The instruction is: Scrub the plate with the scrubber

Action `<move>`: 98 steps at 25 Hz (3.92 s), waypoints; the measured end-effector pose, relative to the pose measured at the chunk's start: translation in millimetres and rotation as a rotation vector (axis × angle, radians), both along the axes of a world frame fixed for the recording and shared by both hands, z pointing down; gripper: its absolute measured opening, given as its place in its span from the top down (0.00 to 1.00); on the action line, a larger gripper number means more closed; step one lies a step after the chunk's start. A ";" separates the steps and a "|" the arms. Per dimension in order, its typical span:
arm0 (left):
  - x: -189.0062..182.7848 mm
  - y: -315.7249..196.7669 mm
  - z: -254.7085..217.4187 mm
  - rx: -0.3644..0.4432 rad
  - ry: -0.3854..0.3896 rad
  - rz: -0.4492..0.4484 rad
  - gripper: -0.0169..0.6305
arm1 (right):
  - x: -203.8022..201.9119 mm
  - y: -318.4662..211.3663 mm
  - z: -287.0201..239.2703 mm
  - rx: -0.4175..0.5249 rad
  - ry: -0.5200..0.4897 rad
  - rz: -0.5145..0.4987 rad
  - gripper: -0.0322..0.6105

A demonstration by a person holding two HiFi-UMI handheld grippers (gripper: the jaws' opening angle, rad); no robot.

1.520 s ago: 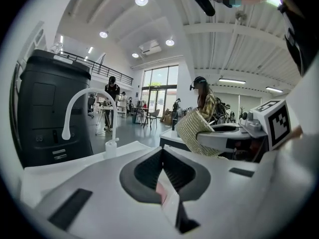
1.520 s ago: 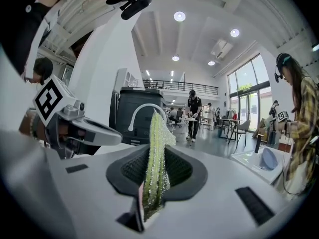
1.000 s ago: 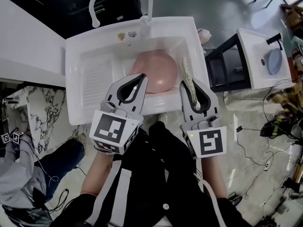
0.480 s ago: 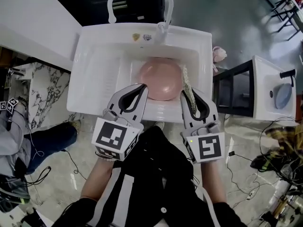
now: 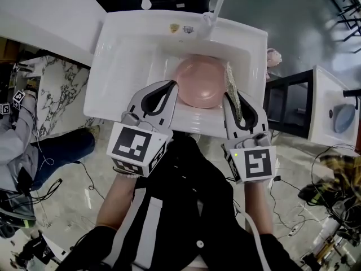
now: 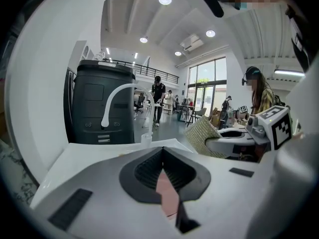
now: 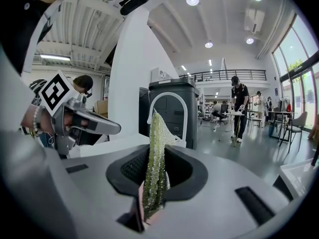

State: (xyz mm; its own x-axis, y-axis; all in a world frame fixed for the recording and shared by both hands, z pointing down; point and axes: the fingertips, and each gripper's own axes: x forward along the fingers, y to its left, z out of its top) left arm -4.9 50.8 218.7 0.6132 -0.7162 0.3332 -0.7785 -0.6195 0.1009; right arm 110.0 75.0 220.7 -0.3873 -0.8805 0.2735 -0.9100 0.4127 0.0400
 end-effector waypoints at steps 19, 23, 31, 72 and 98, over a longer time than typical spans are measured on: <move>6.0 -50.4 -5.4 0.004 0.016 0.042 0.97 | 5.3 -35.1 -1.4 -0.059 0.037 0.076 0.84; 5.1 -61.6 18.7 -0.046 0.005 0.038 0.97 | 7.0 -47.2 10.6 -0.047 0.037 0.084 0.84; 0.5 -77.9 82.7 -0.188 -0.041 0.023 0.97 | 13.9 -66.1 57.7 -0.113 0.060 0.081 0.84; -3.8 -133.5 345.1 -0.738 -0.158 -0.078 0.81 | 31.4 -153.9 311.1 -0.493 0.379 0.109 0.84; -3.7 -127.2 355.5 -0.908 0.029 -0.098 0.95 | -48.0 -152.0 356.5 -0.382 0.733 -0.428 0.83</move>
State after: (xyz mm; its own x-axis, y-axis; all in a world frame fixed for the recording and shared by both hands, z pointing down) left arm -8.6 -76.3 574.2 0.5803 -0.2356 0.7796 -0.8130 -0.2240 0.5374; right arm 62.0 -77.0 577.2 -0.2741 -0.5024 0.8201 -0.4789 0.8108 0.3366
